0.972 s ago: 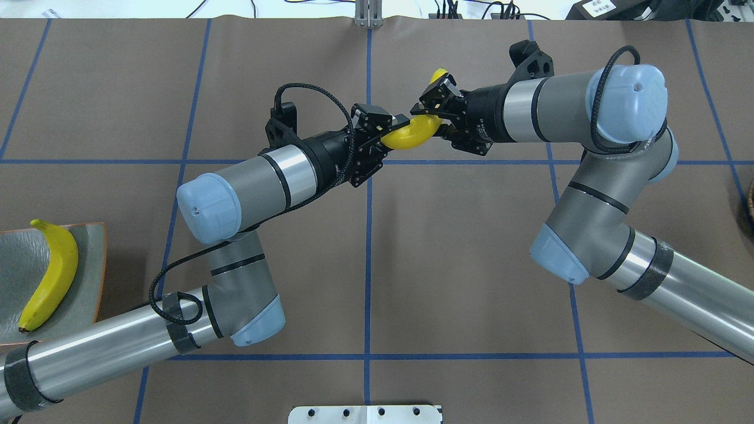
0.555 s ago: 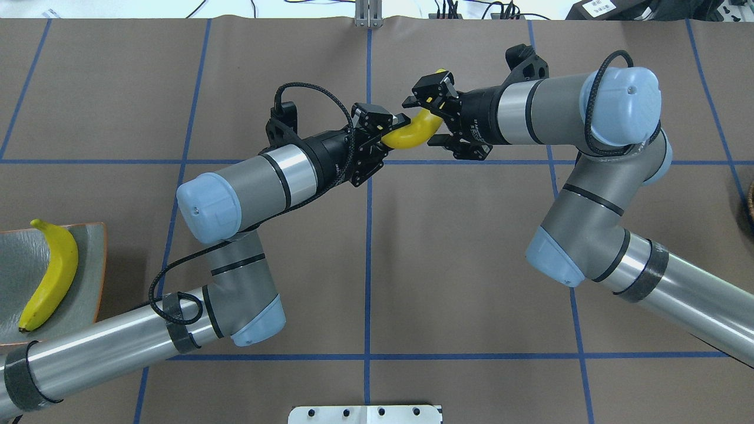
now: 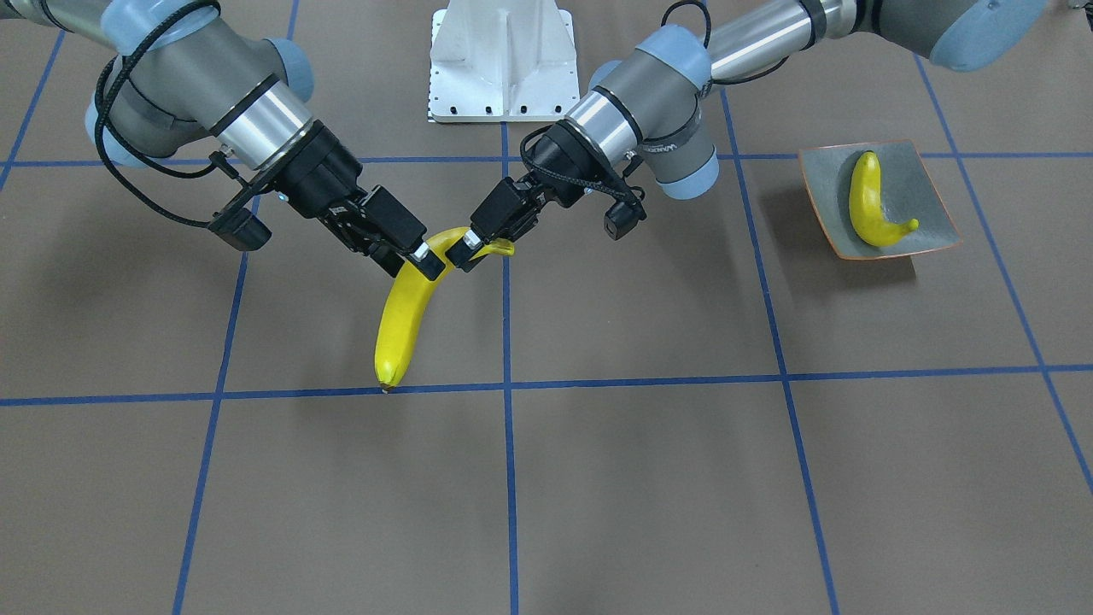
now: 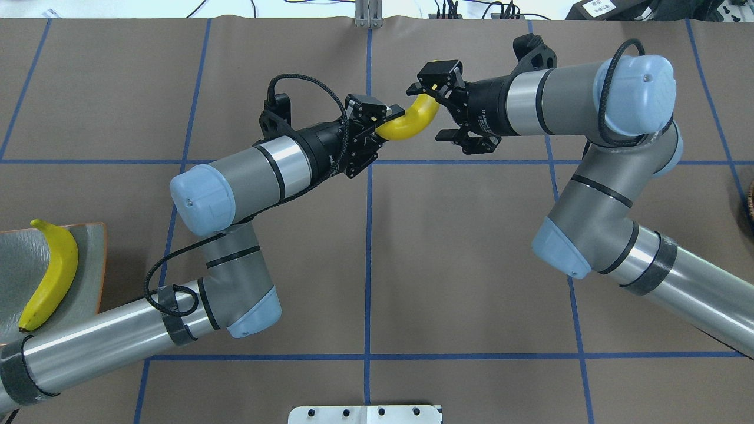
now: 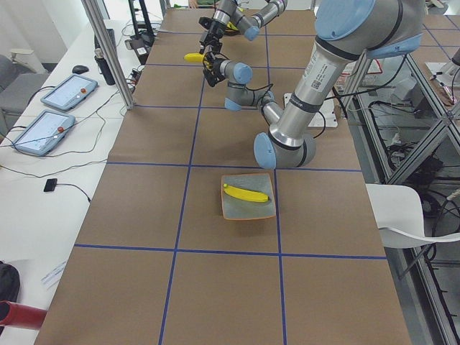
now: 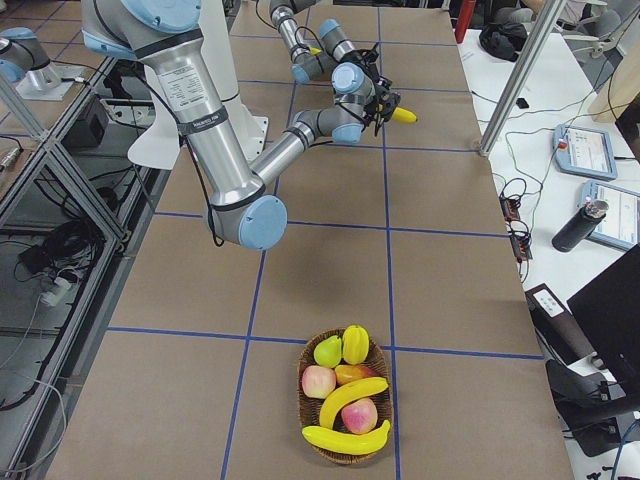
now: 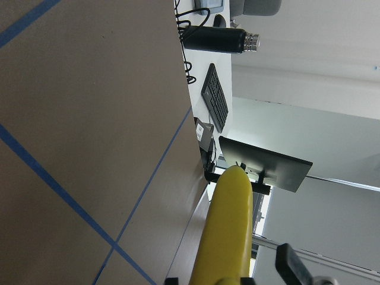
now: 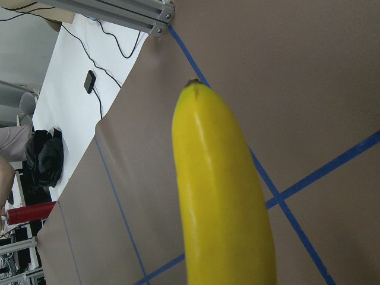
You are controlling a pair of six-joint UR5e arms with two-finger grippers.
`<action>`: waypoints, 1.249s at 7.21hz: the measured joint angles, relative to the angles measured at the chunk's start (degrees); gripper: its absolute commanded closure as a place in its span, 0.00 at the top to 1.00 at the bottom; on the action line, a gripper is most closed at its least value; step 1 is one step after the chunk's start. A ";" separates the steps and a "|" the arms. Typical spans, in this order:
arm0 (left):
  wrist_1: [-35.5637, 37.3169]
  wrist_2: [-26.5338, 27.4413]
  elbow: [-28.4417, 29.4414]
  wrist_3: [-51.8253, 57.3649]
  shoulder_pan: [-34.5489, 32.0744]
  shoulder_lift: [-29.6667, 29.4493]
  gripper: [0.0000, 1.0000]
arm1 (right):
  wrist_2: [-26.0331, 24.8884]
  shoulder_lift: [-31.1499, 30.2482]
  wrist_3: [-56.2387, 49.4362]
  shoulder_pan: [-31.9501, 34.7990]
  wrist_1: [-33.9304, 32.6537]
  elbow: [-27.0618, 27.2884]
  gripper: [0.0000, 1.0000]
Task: Transfer all bananas from basket to plate
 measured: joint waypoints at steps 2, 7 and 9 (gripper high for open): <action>0.58 -0.43 -0.37 0.72 -3.59 2.88 0.00 | 6.04 -1.46 -1.81 5.30 -0.12 -0.14 1.00; 34.17 2.66 -23.78 21.63 -12.45 16.90 0.00 | 7.77 -6.29 -10.33 9.86 -4.38 -1.13 1.00; 43.08 7.46 -35.47 31.26 -14.50 28.38 0.00 | 8.20 -7.48 -13.45 10.88 -7.67 -1.58 1.00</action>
